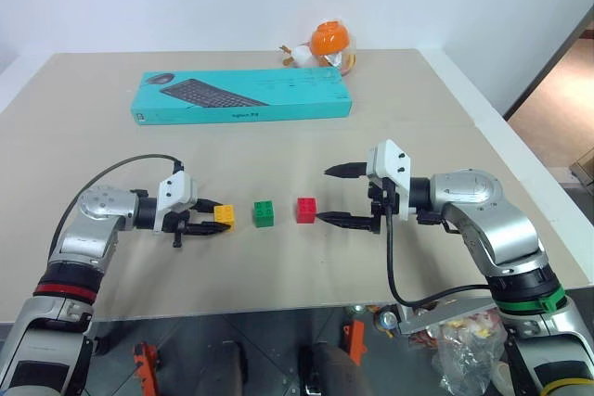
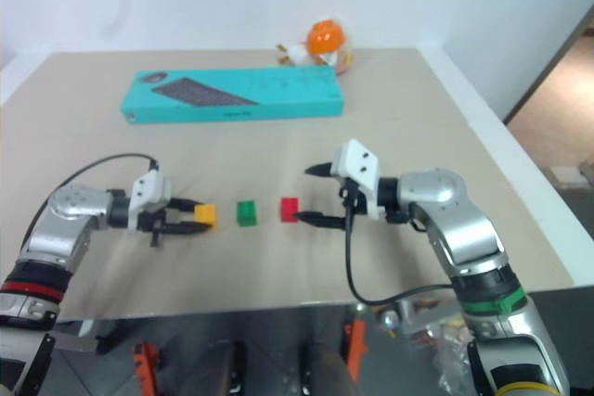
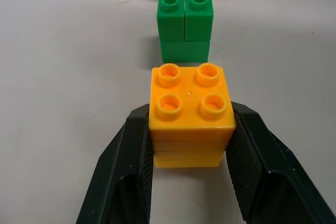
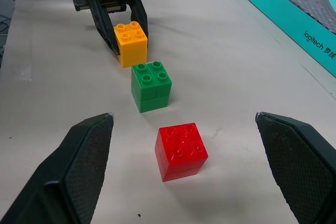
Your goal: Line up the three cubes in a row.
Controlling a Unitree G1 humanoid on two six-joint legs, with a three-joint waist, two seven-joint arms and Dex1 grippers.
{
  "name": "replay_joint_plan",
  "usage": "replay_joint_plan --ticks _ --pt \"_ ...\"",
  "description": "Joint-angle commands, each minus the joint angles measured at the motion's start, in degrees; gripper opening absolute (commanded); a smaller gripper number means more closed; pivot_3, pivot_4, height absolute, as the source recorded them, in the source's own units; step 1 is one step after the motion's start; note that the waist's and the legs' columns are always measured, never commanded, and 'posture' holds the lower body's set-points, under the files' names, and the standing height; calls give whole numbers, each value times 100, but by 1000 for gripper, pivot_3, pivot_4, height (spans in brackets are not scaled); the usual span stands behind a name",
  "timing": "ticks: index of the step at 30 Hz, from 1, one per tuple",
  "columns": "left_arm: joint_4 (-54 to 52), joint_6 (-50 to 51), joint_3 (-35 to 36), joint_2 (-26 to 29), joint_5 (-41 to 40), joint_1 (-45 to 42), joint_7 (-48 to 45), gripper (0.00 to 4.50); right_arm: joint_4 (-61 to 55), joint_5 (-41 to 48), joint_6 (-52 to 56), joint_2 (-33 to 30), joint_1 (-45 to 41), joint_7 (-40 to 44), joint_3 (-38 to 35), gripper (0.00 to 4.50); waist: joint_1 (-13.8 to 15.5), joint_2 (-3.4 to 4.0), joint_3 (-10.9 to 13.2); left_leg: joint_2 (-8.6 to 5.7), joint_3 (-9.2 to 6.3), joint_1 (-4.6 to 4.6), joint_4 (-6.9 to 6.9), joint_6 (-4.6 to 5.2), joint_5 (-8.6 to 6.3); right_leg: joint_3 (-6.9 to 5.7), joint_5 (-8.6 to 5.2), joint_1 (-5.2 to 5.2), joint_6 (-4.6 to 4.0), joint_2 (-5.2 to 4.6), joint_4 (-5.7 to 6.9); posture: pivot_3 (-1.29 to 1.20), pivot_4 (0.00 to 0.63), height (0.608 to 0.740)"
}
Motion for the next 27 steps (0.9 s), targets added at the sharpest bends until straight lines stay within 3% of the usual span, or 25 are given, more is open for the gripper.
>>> replay_joint_plan --ticks 1,2,3,4,9,10,14,20,27 --pt "45 -191 -67 8 130 -85 -49 1374 -212 102 -7 -68 -32 5 -216 4500 0 0 0 0 0 0 0 0 0 0 0 0 0 0 0 0 150 740" --pt "81 -240 -80 3 166 -96 -34 1374 -205 102 -6 -67 -32 7 -210 4500 0 0 0 0 0 0 0 0 0 0 0 1 0 0 0 0 150 740" --pt "106 -272 -85 -2 188 -106 -22 2405 -201 102 -6 -67 -33 8 -205 4500 0 0 0 0 0 1 0 0 0 0 0 1 0 -1 0 0 150 740" --pt "120 -303 -88 -6 207 -115 -7 2572 -201 106 -2 -69 -33 10 -206 4500 1 0 0 0 0 1 0 0 0 0 0 1 0 -1 0 0 150 740" --pt "-20 -178 -11 113 131 -165 -58 4334 -199 166 45 -25 -57 -1 -199 4500 0 0 0 0 0 0 1 0 0 0 0 0 0 0 0 0 150 740" --pt "-88 -108 28 160 95 -156 -56 4463 -205 191 62 -14 -60 -10 -210 4500 0 0 0 0 0 -1 1 0 0 0 0 0 0 0 0 0 150 740" --pt "-671 590 344 458 -271 -9 -8 4463 -242 367 218 63 -119 -106 -308 4500 -3 0 0 2 0 -1 1 0 0 0 0 -1 0 1 0 0 150 740" --pt "-1886 2768 1268 770 -1352 226 815 4463 -118 655 451 239 -311 -430 -669 4500 -17 1 1 5 -2 0 0 0 0 -1 -1 -1 0 2 1 0 150 740" --pt "-1574 2029 1619 -46 -667 203 2818 4463 1205 -64 -583 434 -568 -902 -748 4500 3 -1 1 -1 -1 5 5 3 2 1 1 8 1 -3 1 0 150 740"
